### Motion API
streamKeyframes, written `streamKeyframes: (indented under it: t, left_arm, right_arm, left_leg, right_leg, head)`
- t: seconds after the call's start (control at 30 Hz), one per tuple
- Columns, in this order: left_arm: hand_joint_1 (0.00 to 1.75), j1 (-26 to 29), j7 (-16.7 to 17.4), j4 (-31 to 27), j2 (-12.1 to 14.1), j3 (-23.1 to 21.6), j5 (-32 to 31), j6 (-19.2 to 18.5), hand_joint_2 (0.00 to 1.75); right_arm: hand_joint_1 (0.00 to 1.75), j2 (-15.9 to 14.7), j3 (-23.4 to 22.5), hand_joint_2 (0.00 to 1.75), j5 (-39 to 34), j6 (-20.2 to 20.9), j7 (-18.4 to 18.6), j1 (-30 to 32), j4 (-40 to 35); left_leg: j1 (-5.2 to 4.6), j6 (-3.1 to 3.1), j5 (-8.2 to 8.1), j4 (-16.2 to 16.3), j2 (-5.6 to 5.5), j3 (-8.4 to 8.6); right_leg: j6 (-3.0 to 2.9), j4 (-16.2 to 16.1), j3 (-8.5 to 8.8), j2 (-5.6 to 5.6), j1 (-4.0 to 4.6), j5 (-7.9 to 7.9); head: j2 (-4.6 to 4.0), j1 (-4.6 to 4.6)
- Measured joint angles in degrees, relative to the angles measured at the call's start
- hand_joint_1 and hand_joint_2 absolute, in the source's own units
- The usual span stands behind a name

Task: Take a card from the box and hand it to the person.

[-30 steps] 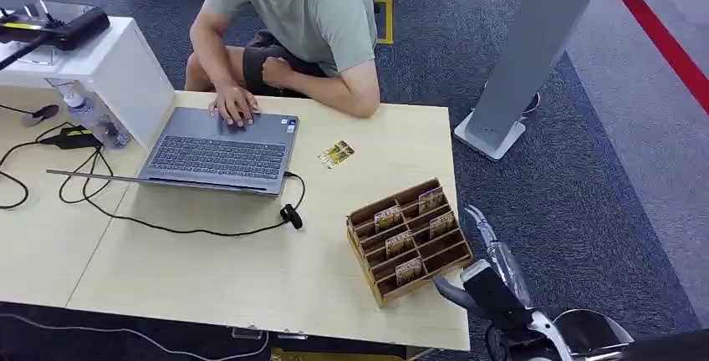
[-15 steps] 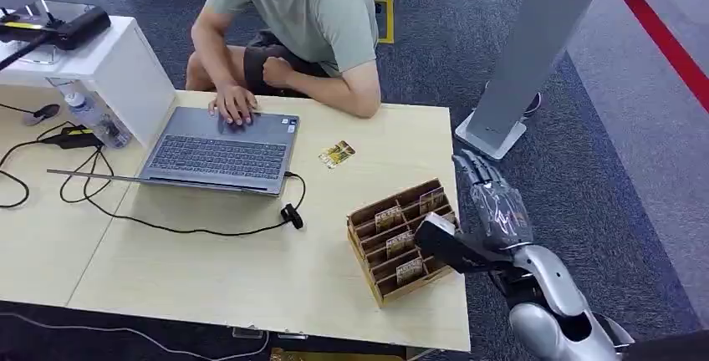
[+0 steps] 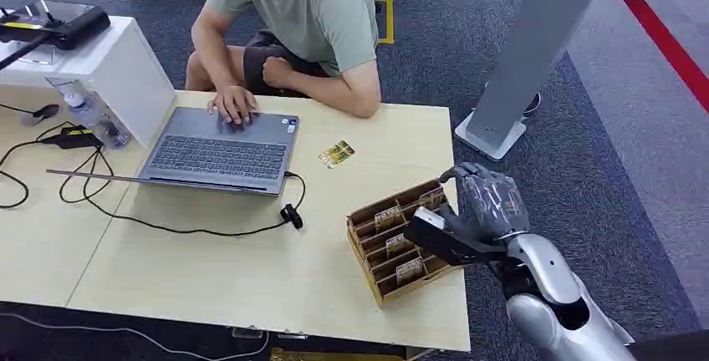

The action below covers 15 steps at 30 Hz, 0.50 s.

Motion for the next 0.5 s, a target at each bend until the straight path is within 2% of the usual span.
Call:
streamKeyframes:
  t: [0.2,0.37,0.43,0.5]
  left_arm:
    - [0.00,0.0,0.0,0.0,0.0,0.0,0.2,0.1,0.00]
    - [0.00,0.0,0.2,0.0,0.0,0.0,0.4,0.1,0.00]
    - [0.00,0.0,0.2,0.0,0.0,0.0,0.6,0.1,0.00]
    - [0.00,0.0,0.2,0.0,0.0,0.0,0.7,0.1,0.00]
  right_arm:
    - [0.54,-0.8,1.4,1.75,-0.2,0.8,1.3,-0.2,-0.1]
    - [0.63,-1.3,2.4,1.75,-0.3,1.2,1.9,-0.2,-0.1]
    - [0.72,-1.5,2.8,1.75,-0.4,1.2,2.2,-0.2,0.0]
    - [0.66,-1.6,3.1,1.75,-0.5,1.2,2.2,-0.2,0.0]
  left_leg:
    - [0.00,0.00,0.00,0.0,0.00,0.00]
    - [0.00,0.00,0.00,0.0,0.00,0.00]
    - [0.00,0.00,0.00,0.0,0.00,0.00]
    - [0.00,0.00,0.00,0.0,0.00,0.00]
  right_leg:
    - [0.00,0.0,0.00,0.00,0.00,0.00]
    - [0.00,0.0,0.00,0.00,0.00,0.00]
    - [0.00,0.0,0.00,0.00,0.00,0.00]
    - [0.00,0.0,0.00,0.00,0.00,0.00]
  head:
    - [0.00,0.00]
    - [0.00,0.02]
    - [0.00,0.02]
    - [0.00,0.00]
